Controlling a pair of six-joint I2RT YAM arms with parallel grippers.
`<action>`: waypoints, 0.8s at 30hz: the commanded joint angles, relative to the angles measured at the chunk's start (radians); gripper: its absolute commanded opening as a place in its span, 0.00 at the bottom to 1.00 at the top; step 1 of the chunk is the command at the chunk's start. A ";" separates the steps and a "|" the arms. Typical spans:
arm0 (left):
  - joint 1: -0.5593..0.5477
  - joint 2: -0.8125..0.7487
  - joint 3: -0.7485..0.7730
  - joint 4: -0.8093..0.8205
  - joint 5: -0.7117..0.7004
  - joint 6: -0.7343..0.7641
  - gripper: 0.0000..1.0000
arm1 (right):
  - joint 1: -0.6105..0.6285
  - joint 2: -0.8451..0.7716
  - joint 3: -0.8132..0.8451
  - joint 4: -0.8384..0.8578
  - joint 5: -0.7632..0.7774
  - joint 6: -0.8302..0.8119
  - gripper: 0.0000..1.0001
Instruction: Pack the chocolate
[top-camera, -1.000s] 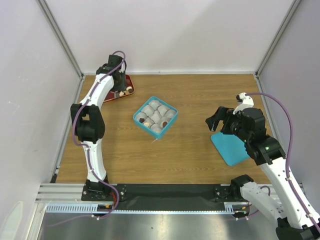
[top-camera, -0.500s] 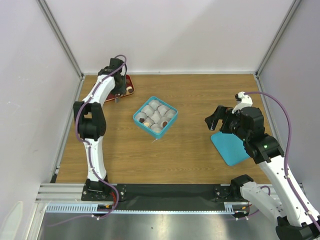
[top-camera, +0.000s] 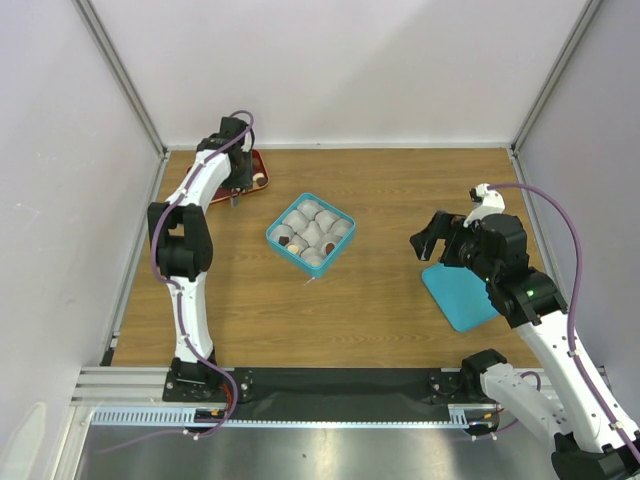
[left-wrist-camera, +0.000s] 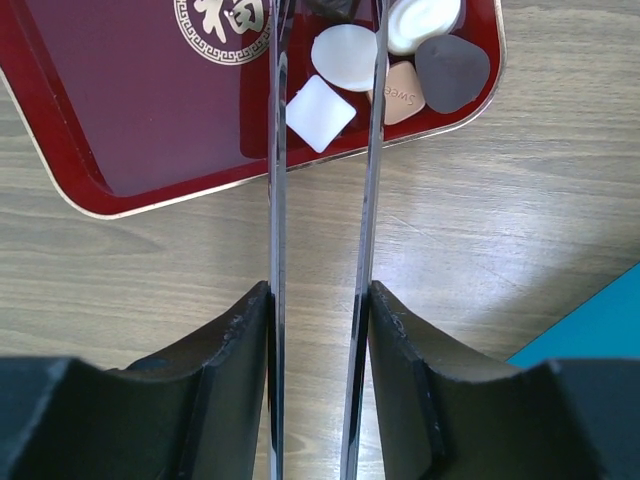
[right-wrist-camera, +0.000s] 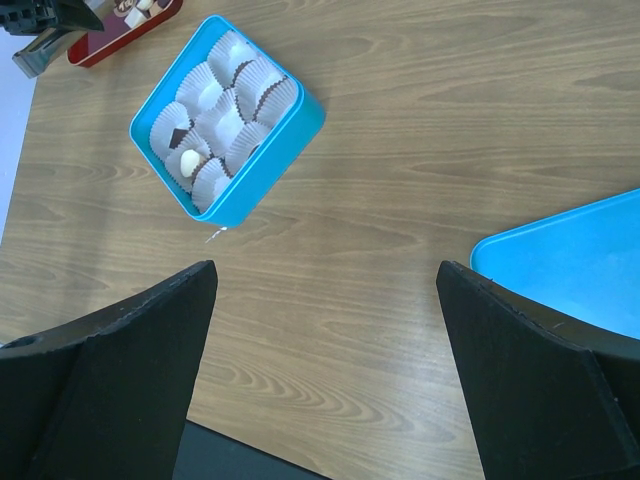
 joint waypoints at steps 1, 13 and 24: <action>0.007 -0.022 0.026 -0.002 -0.025 0.009 0.46 | -0.001 -0.005 0.000 0.042 0.014 -0.013 0.99; 0.036 -0.008 0.038 -0.028 -0.001 -0.014 0.45 | -0.002 -0.008 -0.014 0.050 0.017 -0.008 0.99; 0.030 -0.013 0.021 -0.027 0.036 -0.011 0.47 | -0.002 -0.010 -0.021 0.057 0.013 -0.005 0.99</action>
